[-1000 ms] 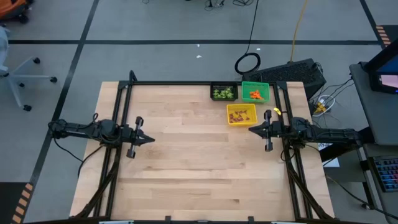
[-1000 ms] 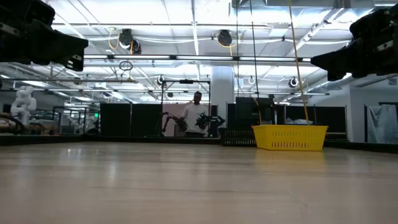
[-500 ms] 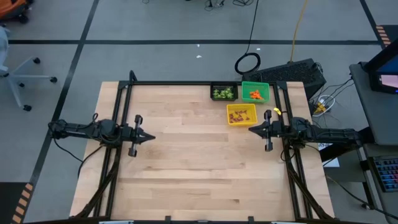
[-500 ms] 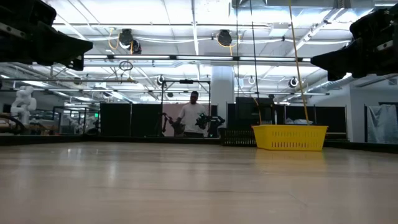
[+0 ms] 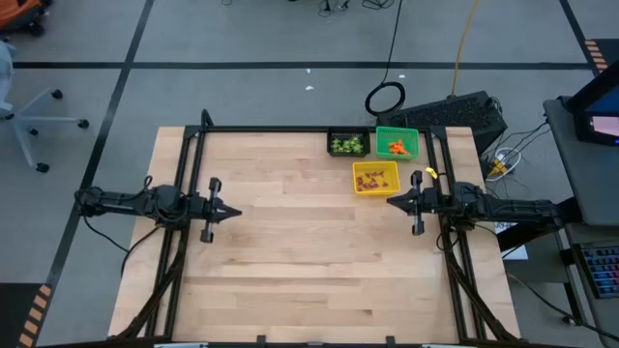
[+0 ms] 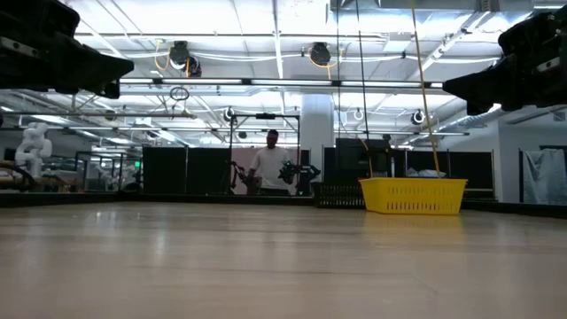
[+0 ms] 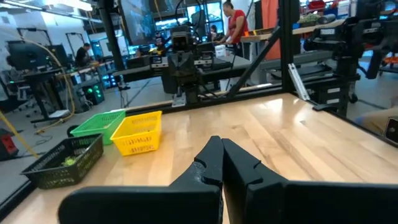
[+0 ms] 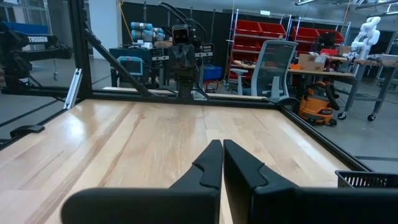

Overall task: Sort Halloween decoration
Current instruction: Return to Home Position

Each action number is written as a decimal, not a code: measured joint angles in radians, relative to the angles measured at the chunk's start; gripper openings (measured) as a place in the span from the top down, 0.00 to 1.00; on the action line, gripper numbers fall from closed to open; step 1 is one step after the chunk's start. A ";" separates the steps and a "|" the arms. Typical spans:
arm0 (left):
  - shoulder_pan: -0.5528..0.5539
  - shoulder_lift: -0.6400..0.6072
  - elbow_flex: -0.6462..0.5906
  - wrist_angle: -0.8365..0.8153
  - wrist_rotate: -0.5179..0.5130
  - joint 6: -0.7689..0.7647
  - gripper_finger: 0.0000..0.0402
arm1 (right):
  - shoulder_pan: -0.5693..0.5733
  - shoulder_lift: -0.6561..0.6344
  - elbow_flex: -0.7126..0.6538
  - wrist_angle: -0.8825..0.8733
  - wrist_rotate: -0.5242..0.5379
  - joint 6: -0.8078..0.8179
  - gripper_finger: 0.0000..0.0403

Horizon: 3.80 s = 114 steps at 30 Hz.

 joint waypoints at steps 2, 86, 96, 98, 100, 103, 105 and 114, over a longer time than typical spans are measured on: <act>0.012 0.000 0.000 0.000 0.000 0.002 1.00 | 0.000 0.000 0.000 0.000 0.000 0.000 1.00; 0.065 0.003 0.000 0.005 -0.011 -0.051 1.00 | 0.000 0.000 0.000 0.001 0.000 0.000 1.00; 0.065 0.003 0.000 0.005 -0.011 -0.050 1.00 | 0.000 0.000 0.000 0.001 -0.001 0.000 1.00; 0.065 0.003 0.000 0.005 -0.011 -0.050 1.00 | 0.000 0.000 0.000 0.001 0.000 0.000 1.00; 0.065 0.003 0.000 0.005 -0.011 -0.051 1.00 | 0.000 0.000 0.000 0.001 -0.001 0.000 1.00; 0.065 0.003 0.000 0.005 -0.011 -0.051 1.00 | 0.000 0.000 0.000 0.001 0.000 0.000 1.00; 0.065 0.003 0.000 0.005 -0.011 -0.051 1.00 | 0.000 0.000 0.000 0.001 -0.001 0.000 1.00; 0.065 0.003 0.000 0.005 -0.011 -0.050 1.00 | 0.000 0.000 0.000 0.001 0.000 0.000 1.00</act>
